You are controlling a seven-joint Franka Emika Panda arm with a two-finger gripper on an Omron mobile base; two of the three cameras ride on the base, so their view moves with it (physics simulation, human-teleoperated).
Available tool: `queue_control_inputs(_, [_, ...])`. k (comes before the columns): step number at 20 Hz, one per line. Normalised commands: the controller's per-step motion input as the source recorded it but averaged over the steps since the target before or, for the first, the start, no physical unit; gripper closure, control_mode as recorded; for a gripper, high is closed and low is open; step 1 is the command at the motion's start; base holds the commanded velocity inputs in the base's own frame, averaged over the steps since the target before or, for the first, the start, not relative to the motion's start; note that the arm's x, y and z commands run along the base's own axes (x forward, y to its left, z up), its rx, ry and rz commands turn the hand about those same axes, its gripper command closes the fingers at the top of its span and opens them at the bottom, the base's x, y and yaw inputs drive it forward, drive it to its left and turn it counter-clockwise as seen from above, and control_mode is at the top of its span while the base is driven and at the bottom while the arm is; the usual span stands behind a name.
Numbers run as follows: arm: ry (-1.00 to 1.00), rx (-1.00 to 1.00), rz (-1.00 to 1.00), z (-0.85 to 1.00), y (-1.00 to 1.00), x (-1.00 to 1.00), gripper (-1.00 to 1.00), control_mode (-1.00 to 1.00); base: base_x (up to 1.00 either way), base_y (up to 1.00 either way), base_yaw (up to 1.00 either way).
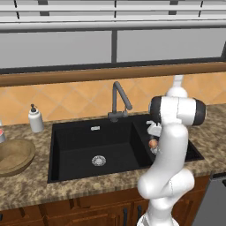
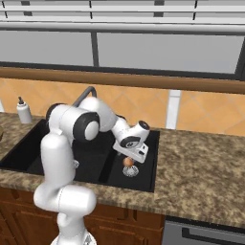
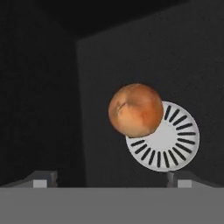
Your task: Pick the onion from the sink and place it in the bowl. Then pick the bowl and place it in the microwave. Then close the microwave door and press the start button.
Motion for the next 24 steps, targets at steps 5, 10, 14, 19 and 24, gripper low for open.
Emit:
queue_control_inputs(5, [-0.01,0.00,0.00,-0.39,0.00,0.18,-1.00,-1.00,0.00,0.00,0.00])
queue_control_inputs(10, [0.00,0.00,0.00,-0.34,0.00,0.19,-1.00,-1.00,0.00,0.00,0.00])
queue_control_inputs(14, [0.00,0.00,0.00,-0.21,-0.06,0.38,-1.00,-1.00,0.00,0.00,0.00])
queue_control_inputs(19, [0.00,0.00,0.00,-0.23,-0.01,0.30,-1.00,-1.00,0.00,0.00,0.00])
queue_control_inputs(24, [0.00,0.00,0.00,-0.11,0.15,0.00,-1.00,-1.00,0.00,0.00,0.00])
